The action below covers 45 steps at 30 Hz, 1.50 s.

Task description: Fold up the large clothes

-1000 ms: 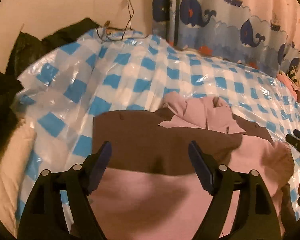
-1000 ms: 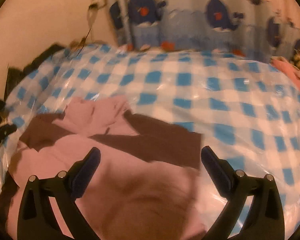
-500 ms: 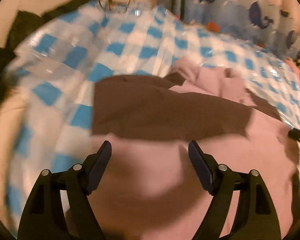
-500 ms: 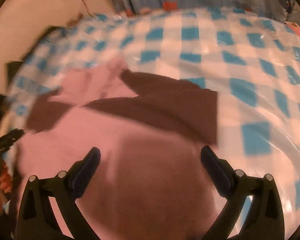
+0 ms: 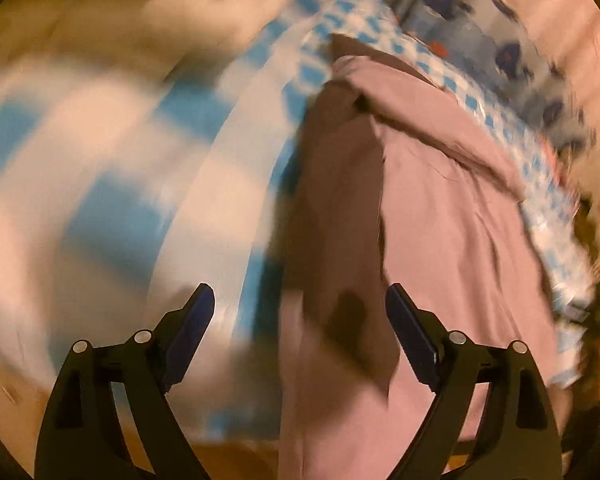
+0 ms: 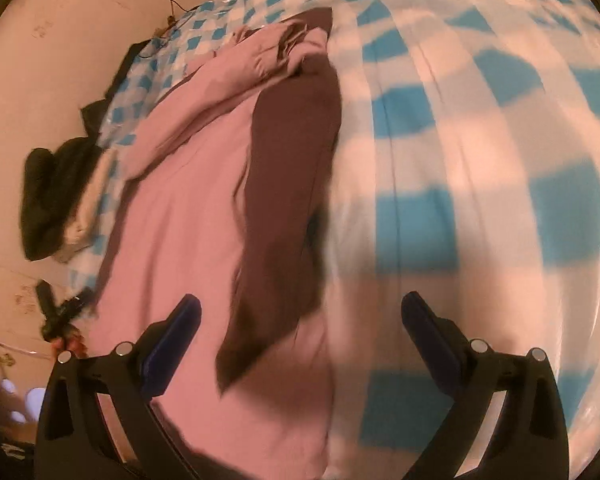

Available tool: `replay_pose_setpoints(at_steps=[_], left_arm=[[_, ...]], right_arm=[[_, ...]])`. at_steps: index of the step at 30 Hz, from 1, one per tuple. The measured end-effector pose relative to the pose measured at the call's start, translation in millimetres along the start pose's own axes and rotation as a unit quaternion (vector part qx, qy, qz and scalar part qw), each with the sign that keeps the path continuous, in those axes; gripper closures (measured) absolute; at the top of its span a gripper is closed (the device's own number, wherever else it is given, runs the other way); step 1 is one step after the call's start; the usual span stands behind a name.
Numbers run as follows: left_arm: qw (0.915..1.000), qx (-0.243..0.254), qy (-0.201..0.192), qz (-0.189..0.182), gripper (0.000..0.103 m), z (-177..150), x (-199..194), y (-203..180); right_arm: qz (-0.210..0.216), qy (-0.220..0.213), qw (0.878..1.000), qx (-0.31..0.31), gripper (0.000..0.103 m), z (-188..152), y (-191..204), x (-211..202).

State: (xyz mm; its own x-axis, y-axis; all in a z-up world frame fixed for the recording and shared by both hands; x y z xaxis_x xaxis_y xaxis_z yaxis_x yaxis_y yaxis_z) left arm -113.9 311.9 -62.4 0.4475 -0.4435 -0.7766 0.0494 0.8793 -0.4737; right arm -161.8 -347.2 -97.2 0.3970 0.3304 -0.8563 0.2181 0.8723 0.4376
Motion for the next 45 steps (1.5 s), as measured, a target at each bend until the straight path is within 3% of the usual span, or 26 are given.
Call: replay_pose_setpoints(at_steps=[5,13,19,23,27,32,35,38,39,41,42,45], left_arm=[[0.9974,-0.052,0.008,-0.049,0.017,-34.6,-10.3,13.3],[0.9969,-0.043,0.042,-0.05,0.016,-59.8,6.8,-6.4],[0.9911,-0.062,0.071,-0.094,0.016,-68.1,21.2,-14.0],[0.9898,-0.057,0.081,-0.103,0.016,-69.1,31.9,-21.5],[0.9889,-0.059,0.065,-0.119,0.016,-70.3,30.6,-29.5],[0.9897,-0.074,0.076,-0.096,0.016,-74.2,34.7,-22.7],[0.9849,-0.112,0.092,-0.094,0.026,-80.1,40.9,-11.6],[0.981,-0.139,0.098,-0.093,0.045,-83.8,46.0,-8.3],[0.9823,-0.134,0.099,-0.086,0.06,-83.6,45.9,-9.9],[0.9838,-0.127,0.096,-0.082,0.076,-83.1,43.7,-15.0],[0.9844,-0.122,0.094,-0.085,0.085,-82.0,41.3,-19.6],[0.9865,-0.105,0.09,-0.086,0.09,-78.0,29.8,-33.2]], right_arm=[[0.031,0.024,0.999,0.01,0.007,-30.0,11.3,3.0],[0.069,0.044,0.996,0.033,0.007,-67.4,10.5,14.5],[0.147,0.046,0.986,0.07,0.007,-76.3,4.8,13.4],[0.152,0.058,0.984,0.075,0.007,-78.9,0.3,18.0],[0.18,0.073,0.976,0.095,0.007,-81.1,1.7,18.3],[0.157,0.088,0.98,0.084,0.007,-82.8,2.8,25.9],[0.138,0.092,0.984,0.072,0.007,-83.7,7.4,29.1],[0.13,0.099,0.985,0.052,0.008,-85.7,14.5,31.0],[0.126,0.103,0.986,0.048,0.022,-86.7,15.8,30.5],[0.151,0.092,0.982,0.07,0.071,-88.2,13.6,27.6],[0.158,0.078,0.982,0.07,0.071,-88.7,14.2,23.0],[0.181,0.045,0.981,0.052,0.075,-90.2,28.3,8.0]])
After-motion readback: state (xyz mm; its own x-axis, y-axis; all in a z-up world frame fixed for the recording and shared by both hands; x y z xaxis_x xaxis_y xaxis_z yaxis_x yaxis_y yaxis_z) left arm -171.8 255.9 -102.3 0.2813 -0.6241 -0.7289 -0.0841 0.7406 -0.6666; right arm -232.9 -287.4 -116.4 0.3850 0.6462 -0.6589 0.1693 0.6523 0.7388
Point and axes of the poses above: each gripper's, at about its wrist camera, not at the fingertips, and x roughly the way its jaws point, y to its left, z to its top, the point moved 3 cm from there along x, roughly the way its jaws point, and after that the axes turned 8 degrees about -z, right-handed, at the moved point
